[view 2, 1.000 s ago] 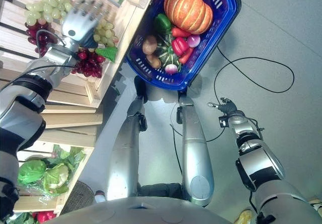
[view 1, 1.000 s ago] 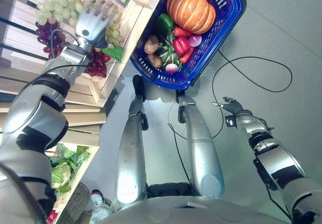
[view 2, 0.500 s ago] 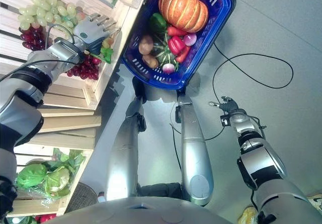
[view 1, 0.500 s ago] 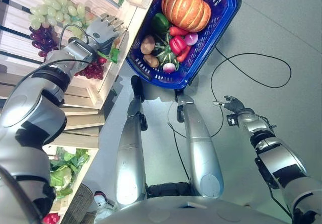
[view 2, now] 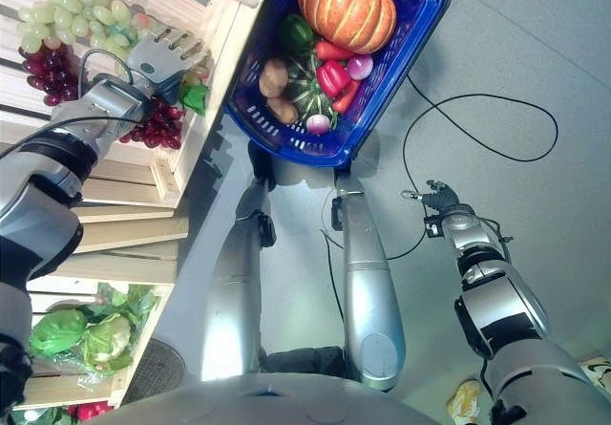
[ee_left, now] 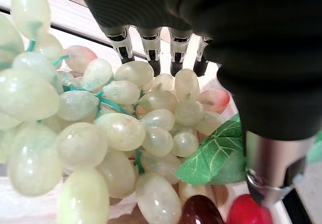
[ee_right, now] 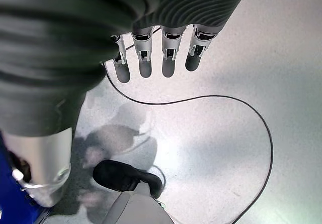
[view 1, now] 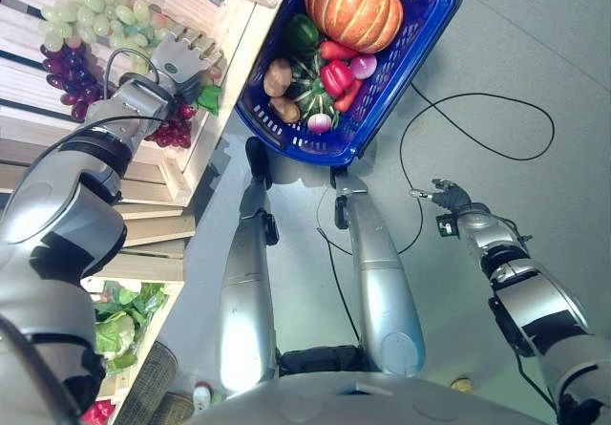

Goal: Pick up fruits and vegetables into the basket

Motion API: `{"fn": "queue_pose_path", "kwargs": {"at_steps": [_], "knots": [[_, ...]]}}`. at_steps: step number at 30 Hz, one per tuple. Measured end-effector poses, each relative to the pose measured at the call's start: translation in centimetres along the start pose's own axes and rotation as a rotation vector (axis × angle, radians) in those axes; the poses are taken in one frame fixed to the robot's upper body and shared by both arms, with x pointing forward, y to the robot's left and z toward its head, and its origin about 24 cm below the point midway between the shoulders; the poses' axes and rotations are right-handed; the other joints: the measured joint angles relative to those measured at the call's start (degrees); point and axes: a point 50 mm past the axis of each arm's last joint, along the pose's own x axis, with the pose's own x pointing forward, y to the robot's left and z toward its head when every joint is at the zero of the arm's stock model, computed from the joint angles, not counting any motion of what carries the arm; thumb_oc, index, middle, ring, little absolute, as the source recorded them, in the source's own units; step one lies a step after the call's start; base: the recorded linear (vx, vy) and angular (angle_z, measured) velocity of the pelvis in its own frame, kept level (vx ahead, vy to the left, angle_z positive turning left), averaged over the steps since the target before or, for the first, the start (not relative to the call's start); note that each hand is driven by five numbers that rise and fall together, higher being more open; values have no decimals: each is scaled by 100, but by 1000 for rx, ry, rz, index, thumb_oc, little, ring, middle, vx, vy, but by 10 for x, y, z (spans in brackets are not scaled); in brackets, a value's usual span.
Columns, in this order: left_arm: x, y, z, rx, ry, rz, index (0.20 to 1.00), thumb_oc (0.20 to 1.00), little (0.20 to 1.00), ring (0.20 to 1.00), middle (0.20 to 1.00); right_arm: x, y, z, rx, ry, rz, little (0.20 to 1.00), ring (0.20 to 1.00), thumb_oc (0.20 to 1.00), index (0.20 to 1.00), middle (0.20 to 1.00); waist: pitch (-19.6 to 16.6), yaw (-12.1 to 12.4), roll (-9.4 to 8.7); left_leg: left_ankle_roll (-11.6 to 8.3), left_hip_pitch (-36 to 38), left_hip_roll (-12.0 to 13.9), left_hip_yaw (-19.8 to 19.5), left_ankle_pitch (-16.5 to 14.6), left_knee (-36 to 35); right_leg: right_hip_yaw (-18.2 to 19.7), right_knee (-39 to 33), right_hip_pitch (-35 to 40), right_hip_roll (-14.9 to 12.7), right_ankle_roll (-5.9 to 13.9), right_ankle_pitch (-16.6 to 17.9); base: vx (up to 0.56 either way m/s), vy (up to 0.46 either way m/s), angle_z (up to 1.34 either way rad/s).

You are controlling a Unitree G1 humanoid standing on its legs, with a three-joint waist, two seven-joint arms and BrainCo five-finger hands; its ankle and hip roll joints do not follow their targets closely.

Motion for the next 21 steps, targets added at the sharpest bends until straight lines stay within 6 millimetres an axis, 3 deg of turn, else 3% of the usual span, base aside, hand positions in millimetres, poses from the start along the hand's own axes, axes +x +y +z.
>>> {"fn": "queue_pose_path", "kwargs": {"at_steps": [18,19,20,21], "knots": [[-2,-4,-8,170,81,35,1000,1000,1000,1000,1000,1,-1,13,-5,-31,-4,1000,1000,1000,1000,1000,0,-62,-1,20,-205,3,-93,25,84,-81,7,-132,-2,-36,25,-6,11,1],[-2,-4,-7,169,83,33,498,498,498,498,498,1,-1,13,-5,-31,-3,1000,1000,1000,1000,1000,0,-62,-1,20,-205,3,-94,25,84,-81,7,-132,-1,-36,25,0,0,0],[-1,-5,-7,170,88,29,200,200,200,200,200,1,-1,14,-5,-31,-4,1000,1000,1000,1000,1000,0,-62,-1,20,-205,2,-94,25,86,-81,9,-131,-2,-36,25,0,0,0],[-1,-5,-6,172,97,29,200,200,200,200,200,1,-1,14,-6,-32,-3,1000,1000,1000,1000,1000,0,-66,-1,19,-205,4,-95,25,86,-81,7,-131,-1,-33,24,0,0,0]]}}
